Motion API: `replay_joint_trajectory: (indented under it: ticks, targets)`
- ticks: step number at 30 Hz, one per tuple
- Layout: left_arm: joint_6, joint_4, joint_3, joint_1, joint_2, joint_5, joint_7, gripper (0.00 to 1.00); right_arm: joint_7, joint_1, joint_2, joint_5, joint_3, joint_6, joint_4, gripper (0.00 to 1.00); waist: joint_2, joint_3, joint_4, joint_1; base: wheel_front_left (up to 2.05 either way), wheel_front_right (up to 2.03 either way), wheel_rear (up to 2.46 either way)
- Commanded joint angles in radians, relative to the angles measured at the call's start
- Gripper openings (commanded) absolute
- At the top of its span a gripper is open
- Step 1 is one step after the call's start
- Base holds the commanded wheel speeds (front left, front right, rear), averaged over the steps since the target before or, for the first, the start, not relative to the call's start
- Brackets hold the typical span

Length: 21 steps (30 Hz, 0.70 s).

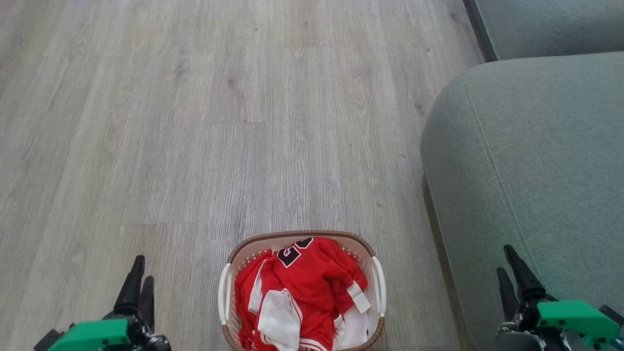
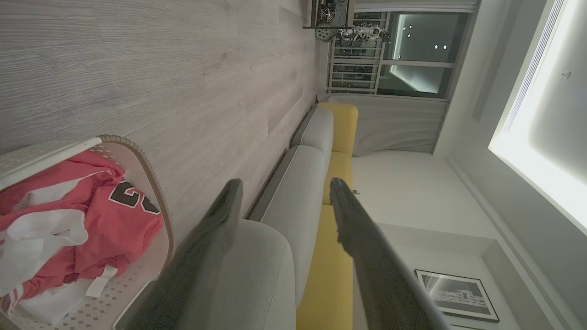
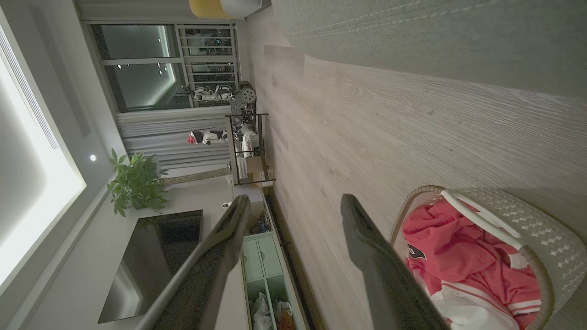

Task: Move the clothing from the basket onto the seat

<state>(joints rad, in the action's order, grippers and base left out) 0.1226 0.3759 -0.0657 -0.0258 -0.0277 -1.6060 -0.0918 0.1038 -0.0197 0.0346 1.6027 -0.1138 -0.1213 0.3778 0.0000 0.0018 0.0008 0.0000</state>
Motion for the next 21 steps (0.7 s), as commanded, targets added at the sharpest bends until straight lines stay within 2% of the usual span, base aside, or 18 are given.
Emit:
replay_joint_trajectory:
  ticks: [1,15,21]
  targets:
    - [0.001,-0.040,0.005,0.041,-0.008,0.009,0.010,1.00,-0.018,0.040,0.004,-0.003,0.009,-0.001,-0.037,1.00,0.0000,-0.001,0.000,0.0000,0.00,0.00,0.00]
    - [-0.009,-0.082,0.017,0.036,-0.009,0.092,0.051,1.00,-0.059,0.040,0.005,-0.074,0.022,-0.002,-0.060,1.00,0.0000,-0.006,0.005,0.0000,0.00,0.00,0.00]
    - [-0.021,-0.115,0.022,0.035,-0.010,0.175,0.068,1.00,-0.077,0.038,0.006,-0.144,0.024,-0.003,-0.082,1.00,0.0000,-0.009,0.007,0.0000,0.00,0.00,0.00]
